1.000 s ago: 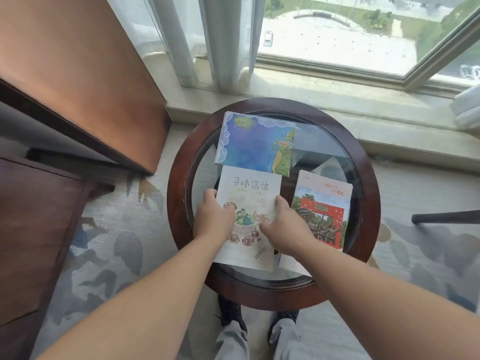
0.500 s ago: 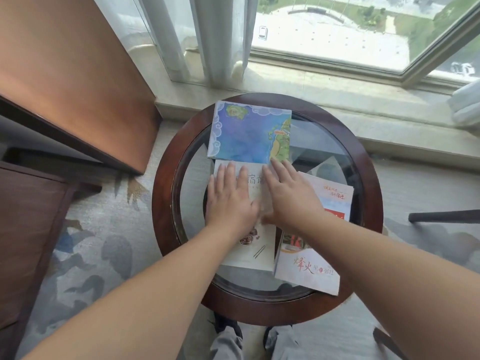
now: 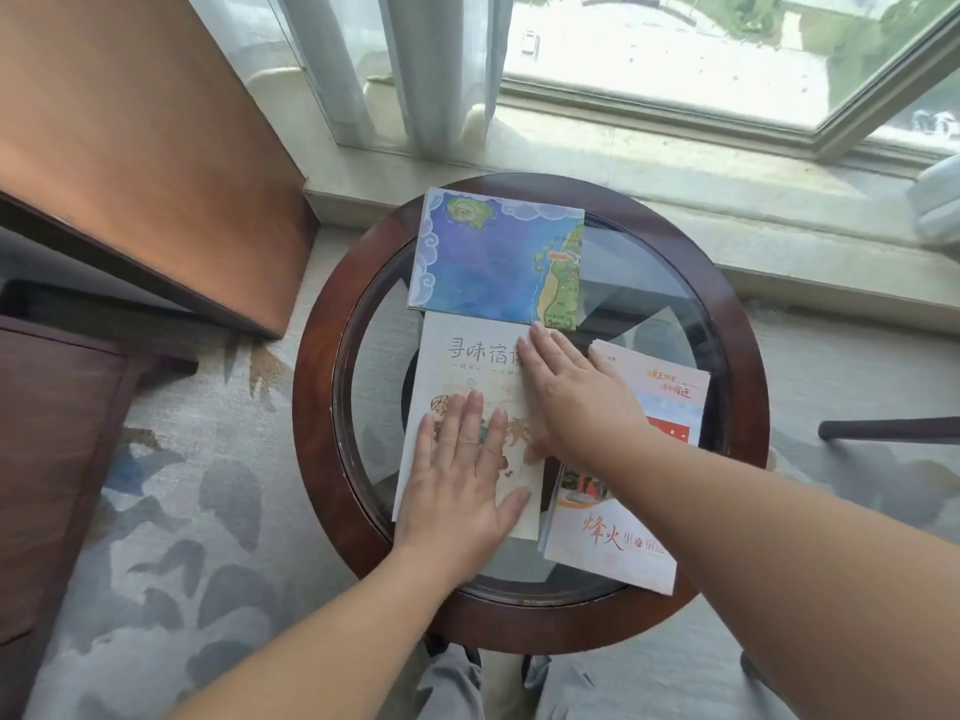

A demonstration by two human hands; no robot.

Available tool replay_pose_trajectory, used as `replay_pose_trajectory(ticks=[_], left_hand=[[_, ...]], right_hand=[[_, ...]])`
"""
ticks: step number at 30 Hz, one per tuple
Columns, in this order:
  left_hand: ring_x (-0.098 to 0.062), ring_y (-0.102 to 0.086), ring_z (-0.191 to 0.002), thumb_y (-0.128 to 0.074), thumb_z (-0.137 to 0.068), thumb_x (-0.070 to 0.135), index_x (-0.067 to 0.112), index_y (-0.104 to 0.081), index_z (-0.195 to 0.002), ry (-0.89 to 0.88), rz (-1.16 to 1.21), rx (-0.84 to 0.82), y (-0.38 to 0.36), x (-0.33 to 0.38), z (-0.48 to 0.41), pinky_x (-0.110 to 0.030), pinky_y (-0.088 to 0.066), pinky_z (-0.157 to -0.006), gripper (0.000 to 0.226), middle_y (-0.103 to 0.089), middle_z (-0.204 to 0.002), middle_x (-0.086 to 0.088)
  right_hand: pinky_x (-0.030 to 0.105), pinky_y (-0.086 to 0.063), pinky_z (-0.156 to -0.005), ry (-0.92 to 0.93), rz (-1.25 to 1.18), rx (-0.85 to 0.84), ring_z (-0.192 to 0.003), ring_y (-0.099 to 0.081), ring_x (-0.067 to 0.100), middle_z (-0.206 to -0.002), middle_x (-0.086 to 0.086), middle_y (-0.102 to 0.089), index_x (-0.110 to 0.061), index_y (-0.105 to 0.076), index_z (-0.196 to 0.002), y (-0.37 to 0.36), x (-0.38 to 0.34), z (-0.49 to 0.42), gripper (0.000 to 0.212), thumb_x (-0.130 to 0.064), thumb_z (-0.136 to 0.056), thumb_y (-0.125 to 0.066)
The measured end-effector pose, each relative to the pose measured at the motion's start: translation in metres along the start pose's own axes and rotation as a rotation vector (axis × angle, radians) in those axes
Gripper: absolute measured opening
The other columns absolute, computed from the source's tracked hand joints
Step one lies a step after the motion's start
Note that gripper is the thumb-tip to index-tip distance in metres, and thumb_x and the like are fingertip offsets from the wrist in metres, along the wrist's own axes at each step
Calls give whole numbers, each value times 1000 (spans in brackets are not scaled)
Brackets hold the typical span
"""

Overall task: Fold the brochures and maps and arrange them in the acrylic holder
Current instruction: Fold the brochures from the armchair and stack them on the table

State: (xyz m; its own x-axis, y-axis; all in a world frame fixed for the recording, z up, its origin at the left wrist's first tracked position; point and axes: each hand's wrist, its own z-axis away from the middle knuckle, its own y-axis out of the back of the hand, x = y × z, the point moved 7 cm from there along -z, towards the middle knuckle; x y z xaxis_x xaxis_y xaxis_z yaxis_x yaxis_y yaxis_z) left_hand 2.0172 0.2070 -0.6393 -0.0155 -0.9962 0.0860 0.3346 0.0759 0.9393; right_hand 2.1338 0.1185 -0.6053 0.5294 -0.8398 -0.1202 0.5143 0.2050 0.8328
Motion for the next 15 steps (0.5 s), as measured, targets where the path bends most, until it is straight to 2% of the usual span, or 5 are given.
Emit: replay_pose_trajectory(ticks=[5,10,12,15], left_hand=[[-31,37,-140,8,-86,70,15,38,-141,-17,-58,-55,-5,1,8,-55,17,-115,84,43,-149,-16],[-30,42,-136,11,-82,71,18,43,-138,-2,-76,-107,-6,-1,5,-54,22,-112,84,48,-145,-15],[-30,41,-137,7,-82,72,20,40,-141,10,-83,-136,-3,1,5,-53,23,-112,85,45,-148,-14],[-30,22,-146,-22,-88,71,23,17,-152,40,-32,-182,17,5,1,-53,10,-116,89,19,-161,-12]], right_hand=[[44,-5,-122,-5,13,2,-152,8,17,-164,2,16,-15,10,-156,-1,-1,-1,124,-54,-74,-76],[42,-6,-123,-11,-5,-10,-152,9,18,-164,2,16,-15,10,-156,1,-1,-2,122,-52,-76,-75],[42,-7,-123,-29,-27,-16,-152,6,19,-165,3,13,-15,7,-157,4,-4,4,114,-50,-81,-71],[38,-12,-122,-54,-142,37,-152,-1,20,-166,5,4,-13,-3,-157,15,-12,27,95,-51,-90,-59]])
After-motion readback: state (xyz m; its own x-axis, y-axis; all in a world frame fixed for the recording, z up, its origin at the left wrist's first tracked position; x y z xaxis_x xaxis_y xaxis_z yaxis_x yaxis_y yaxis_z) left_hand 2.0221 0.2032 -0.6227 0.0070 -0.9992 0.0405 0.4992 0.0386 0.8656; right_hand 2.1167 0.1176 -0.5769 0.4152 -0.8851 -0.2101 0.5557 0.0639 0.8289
